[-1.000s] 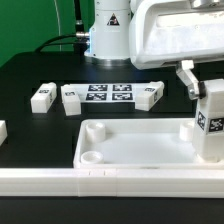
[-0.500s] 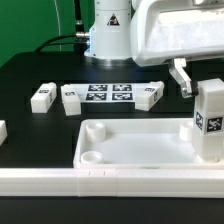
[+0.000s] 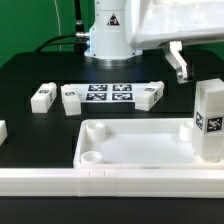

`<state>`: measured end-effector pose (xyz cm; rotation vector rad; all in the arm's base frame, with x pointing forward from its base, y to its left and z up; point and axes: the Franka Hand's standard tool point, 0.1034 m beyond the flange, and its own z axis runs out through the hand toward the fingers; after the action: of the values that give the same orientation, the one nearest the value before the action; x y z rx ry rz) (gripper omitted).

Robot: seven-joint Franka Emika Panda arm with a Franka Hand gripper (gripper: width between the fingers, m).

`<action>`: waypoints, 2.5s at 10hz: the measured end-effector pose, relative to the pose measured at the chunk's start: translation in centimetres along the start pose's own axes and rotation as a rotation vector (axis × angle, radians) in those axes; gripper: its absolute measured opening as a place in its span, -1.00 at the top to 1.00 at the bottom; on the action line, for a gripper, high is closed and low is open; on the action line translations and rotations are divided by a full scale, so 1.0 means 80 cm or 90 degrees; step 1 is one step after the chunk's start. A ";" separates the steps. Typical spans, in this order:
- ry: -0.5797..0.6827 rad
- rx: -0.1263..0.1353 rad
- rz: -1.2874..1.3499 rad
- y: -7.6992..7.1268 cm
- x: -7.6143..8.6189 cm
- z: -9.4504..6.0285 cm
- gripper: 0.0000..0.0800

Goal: Assemble desk

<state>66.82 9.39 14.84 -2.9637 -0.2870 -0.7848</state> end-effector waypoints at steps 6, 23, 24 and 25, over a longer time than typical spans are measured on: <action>-0.169 0.033 0.004 -0.005 -0.017 0.018 -0.62; -0.343 0.061 0.020 0.000 -0.022 0.026 0.28; -0.343 0.055 0.047 0.000 -0.022 0.026 0.28; -0.338 0.032 0.132 0.001 -0.022 0.026 0.28</action>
Offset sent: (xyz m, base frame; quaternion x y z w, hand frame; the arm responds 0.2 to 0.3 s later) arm 0.0078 -0.0050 -0.0106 0.0030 -0.1196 0.0005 0.9928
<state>66.33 9.27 12.14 -3.0305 -0.0175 0.0400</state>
